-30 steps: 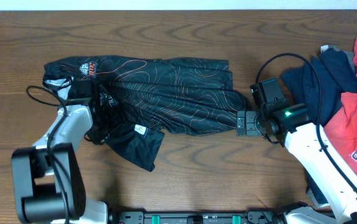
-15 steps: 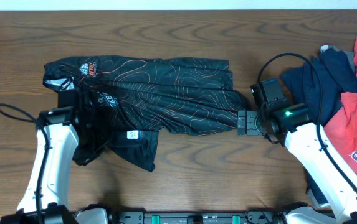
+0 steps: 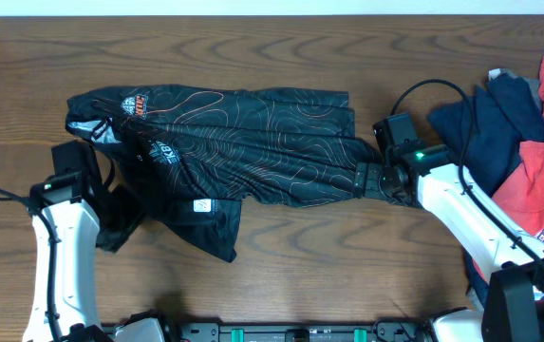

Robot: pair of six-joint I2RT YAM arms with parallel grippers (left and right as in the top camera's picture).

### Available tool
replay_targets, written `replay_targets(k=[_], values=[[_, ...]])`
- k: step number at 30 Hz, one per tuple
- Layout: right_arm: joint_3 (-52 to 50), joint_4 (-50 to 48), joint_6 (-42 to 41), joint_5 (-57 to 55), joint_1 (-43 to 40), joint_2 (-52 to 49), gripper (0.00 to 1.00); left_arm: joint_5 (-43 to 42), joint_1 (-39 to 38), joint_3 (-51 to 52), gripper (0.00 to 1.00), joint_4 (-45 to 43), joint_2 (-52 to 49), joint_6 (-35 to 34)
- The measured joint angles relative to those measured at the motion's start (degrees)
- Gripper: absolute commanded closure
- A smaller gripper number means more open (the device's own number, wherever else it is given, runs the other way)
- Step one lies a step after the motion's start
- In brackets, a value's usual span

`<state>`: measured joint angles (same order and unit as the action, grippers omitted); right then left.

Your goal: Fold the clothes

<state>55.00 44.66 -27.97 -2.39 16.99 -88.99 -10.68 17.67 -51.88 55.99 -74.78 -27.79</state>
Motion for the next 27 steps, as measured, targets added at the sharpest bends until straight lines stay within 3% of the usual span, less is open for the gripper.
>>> replay_targets(k=[12,14,20,27], values=[[0.0,0.0,-0.1,0.5,0.0,0.0,0.01,-4.4,-8.0,3.1,0.25,-12.8,-8.8,-2.6],[0.0,0.0,-0.1,0.5,0.0,0.0,0.01,-4.4,-8.9,3.4,0.39,-14.0,-11.7,-3.2],[0.0,0.1,-0.1,0.5,0.0,0.0,0.01,-4.2,-9.4,3.7,0.94,-18.4,-17.5,-4.3],[0.0,1.0,-0.1,0.6,0.0,0.0,0.01,-4.1,-9.0,3.5,0.94,-14.8,-17.7,-4.1]])
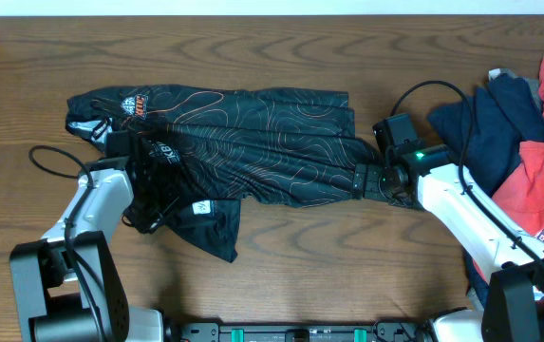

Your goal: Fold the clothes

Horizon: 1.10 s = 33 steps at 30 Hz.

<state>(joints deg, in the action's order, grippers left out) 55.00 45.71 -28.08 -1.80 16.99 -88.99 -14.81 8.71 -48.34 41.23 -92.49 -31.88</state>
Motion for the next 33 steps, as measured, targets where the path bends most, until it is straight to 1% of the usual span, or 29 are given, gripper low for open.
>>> replay_targets(k=[6,7,10,14,17,22,27,31,33], values=[[0.0,0.9,0.0,0.5,0.0,0.0,0.01,0.2,2.4,-3.2,0.94,11.7,3.4,2.0],[0.0,1.0,0.0,1.0,0.0,0.0,0.01,0.2,2.8,-4.4,0.94,14.2,5.3,3.0],[0.0,0.9,-1.0,2.3,0.0,0.0,0.01,0.3,4.0,-6.2,0.94,17.8,11.1,4.9],[0.0,-0.2,-3.3,3.2,0.0,0.0,0.12,0.9,6.3,-6.8,0.94,21.0,19.1,6.2],[0.0,-0.5,-5.6,3.8,0.0,0.0,0.16,1.3,7.7,-6.8,0.94,24.5,23.6,6.7],[-0.2,-1.6,-9.3,4.4,0.0,-1.0,0.16,3.9,9.7,-6.8,0.94,27.6,28.2,7.3],[-1.6,-3.7,-11.8,4.8,0.0,-4.7,0.15,6.1,10.9,-6.8,0.93,28.4,29.4,7.8],[-3.3,-7.9,-13.7,4.9,0.0,-8.3,0.16,6.6,11.0,-6.8,0.94,28.5,29.4,8.0],[-3.2,-9.1,-14.8,4.7,0.0,-8.6,0.21,6.7,11.0,-6.8,0.94,28.4,29.4,8.0]])
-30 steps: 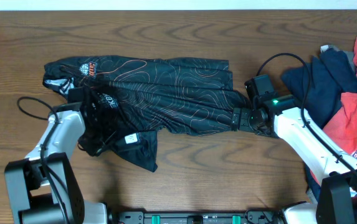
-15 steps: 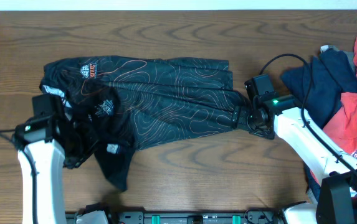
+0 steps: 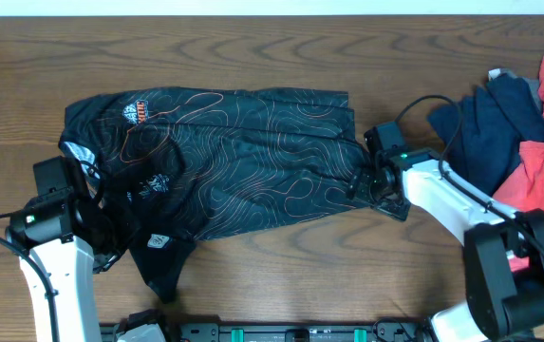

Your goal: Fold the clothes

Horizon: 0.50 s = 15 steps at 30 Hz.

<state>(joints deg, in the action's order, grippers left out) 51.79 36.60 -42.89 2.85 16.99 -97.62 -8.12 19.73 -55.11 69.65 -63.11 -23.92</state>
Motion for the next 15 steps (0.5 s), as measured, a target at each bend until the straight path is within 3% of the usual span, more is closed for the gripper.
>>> replay_targets(k=[1,3,6,15], values=[[0.2,-0.7,-0.5,-0.3,0.0,-0.3,0.27,0.0,0.0,0.0,0.94,0.1,0.0,0.0],[0.3,-2.7,-1.1,-0.7,0.0,-0.7,0.48,0.0,0.0,0.0,0.94,0.1,0.0,0.0],[0.9,-5.4,-1.7,-1.0,0.0,-1.8,0.99,0.0,0.1,0.0,0.94,0.2,0.0,0.0],[1.0,0.5,2.2,0.3,-0.8,-0.6,0.99,-1.1,0.1,0.0,0.94,-3.7,0.0,0.1]])
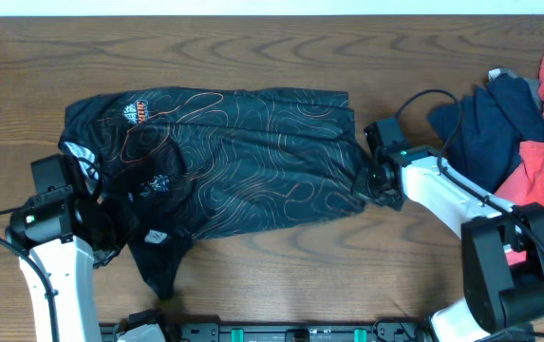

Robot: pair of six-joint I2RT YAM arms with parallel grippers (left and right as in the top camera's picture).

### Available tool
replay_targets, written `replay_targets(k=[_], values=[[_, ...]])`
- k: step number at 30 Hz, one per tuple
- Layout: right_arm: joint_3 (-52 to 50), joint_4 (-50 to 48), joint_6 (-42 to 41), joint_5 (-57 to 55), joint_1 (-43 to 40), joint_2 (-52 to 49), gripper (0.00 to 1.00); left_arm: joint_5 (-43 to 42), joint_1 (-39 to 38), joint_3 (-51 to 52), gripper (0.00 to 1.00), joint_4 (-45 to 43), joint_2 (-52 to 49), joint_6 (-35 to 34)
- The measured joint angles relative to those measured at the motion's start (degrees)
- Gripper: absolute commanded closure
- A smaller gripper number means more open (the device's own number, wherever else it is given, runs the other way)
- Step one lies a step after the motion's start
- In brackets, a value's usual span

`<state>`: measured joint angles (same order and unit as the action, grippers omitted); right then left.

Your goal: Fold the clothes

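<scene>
A black shirt (243, 161) with thin orange and white contour lines lies spread across the middle of the table, collar end to the left. A loose flap (162, 261) of it hangs toward the front edge. My left gripper (108, 231) sits at the shirt's lower left edge with dark cloth bunched around its fingers; it looks shut on the fabric. At the right end, my right gripper (367, 186) is at the hem corner. Its fingers are buried in the cloth and seem shut on it.
A pile of other clothes lies at the right edge: a navy garment (488, 123) and red ones (537, 185). The right arm's cable (423, 95) loops above the gripper. The wooden table (281, 275) shows around the shirt.
Very little differs. The right gripper has shifted slightly at the hem corner, and the shirt's lower right edge is drawn a bit tighter. The left gripper and the flap are nearly where they were.
First the shirt lay bunched narrow, with the right gripper at its right end and the left arm beside the lower flap. Then the left gripper was inside the shirt's left part. By the last moment the shirt lay wider, its flap further left, and it lies so now.
</scene>
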<state>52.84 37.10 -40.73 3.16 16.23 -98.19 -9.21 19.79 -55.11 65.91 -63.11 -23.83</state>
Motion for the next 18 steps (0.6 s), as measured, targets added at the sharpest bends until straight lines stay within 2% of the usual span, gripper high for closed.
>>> replay_targets(k=[3,6,12,18], values=[[2.6,6.4,3.5,0.2,-2.3,4.2,0.99,-3.5,0.0,-0.2,0.94,-3.1,0.0,1.0],[10.0,11.6,6.8,0.4,-6.2,10.5,0.99,-7.3,0.0,-3.1,0.94,-4.5,-0.2,2.1],[27.2,20.2,14.6,-0.1,-11.1,22.9,0.99,-10.8,0.0,-18.2,0.94,-4.7,-0.2,4.9],[35.6,25.3,19.9,-0.4,-11.1,29.0,0.99,-11.8,0.0,-34.0,0.94,-4.3,0.7,6.1]])
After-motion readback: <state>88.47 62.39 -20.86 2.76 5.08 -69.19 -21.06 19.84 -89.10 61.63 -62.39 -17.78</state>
